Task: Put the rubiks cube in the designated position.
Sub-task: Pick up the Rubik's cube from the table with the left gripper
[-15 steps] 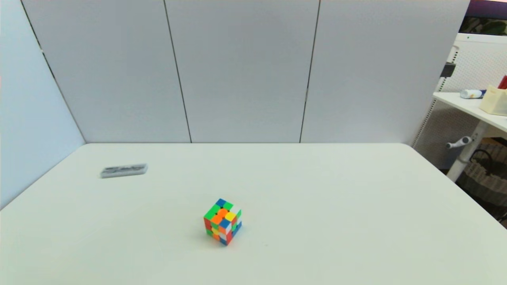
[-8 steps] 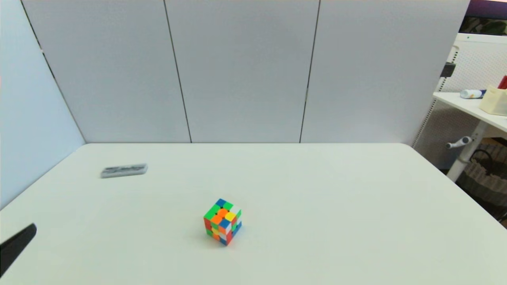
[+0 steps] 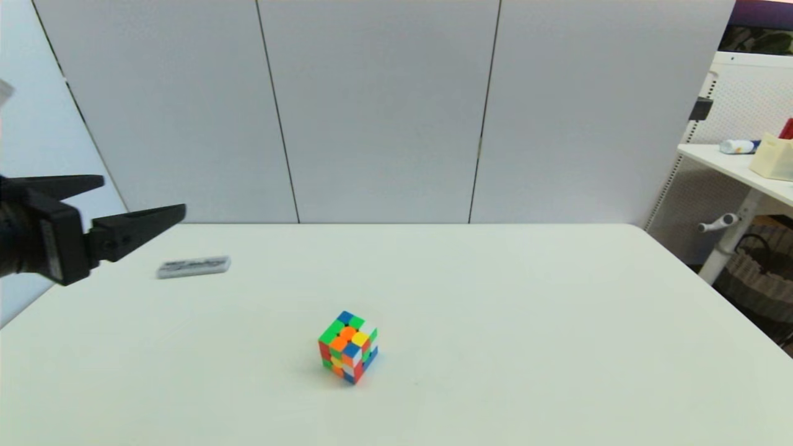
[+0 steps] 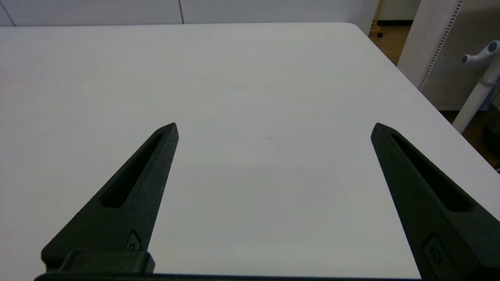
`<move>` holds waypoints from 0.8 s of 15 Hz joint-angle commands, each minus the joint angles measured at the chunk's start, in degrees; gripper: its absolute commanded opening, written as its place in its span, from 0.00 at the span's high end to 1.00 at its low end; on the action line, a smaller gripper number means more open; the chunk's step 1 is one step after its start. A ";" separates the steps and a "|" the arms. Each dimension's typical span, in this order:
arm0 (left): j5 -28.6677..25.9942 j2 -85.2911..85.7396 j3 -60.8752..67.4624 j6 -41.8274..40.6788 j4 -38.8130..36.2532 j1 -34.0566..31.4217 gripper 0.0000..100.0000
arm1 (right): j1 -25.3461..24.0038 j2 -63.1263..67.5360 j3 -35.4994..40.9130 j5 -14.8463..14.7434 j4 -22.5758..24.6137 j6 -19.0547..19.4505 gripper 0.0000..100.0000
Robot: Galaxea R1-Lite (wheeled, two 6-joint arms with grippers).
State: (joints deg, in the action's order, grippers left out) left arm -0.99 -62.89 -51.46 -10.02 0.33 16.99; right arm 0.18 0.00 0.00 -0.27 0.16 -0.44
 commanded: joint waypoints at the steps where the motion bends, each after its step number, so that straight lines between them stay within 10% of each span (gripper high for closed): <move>1: 3.89 -13.13 -5.85 7.56 2.57 11.92 0.00 | -0.01 0.00 0.00 0.00 0.02 0.00 0.00; 4: 12.59 -18.41 -9.19 12.31 10.31 19.22 0.00 | -0.01 0.00 0.00 0.00 0.02 0.00 0.00; 12: 10.74 -28.51 -21.58 14.33 33.07 24.31 0.00 | -0.01 0.00 0.00 0.00 0.02 0.00 0.00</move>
State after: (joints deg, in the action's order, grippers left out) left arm 10.65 -88.04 -70.62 3.58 31.11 40.57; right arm 0.18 0.00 0.00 -0.24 0.16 -0.44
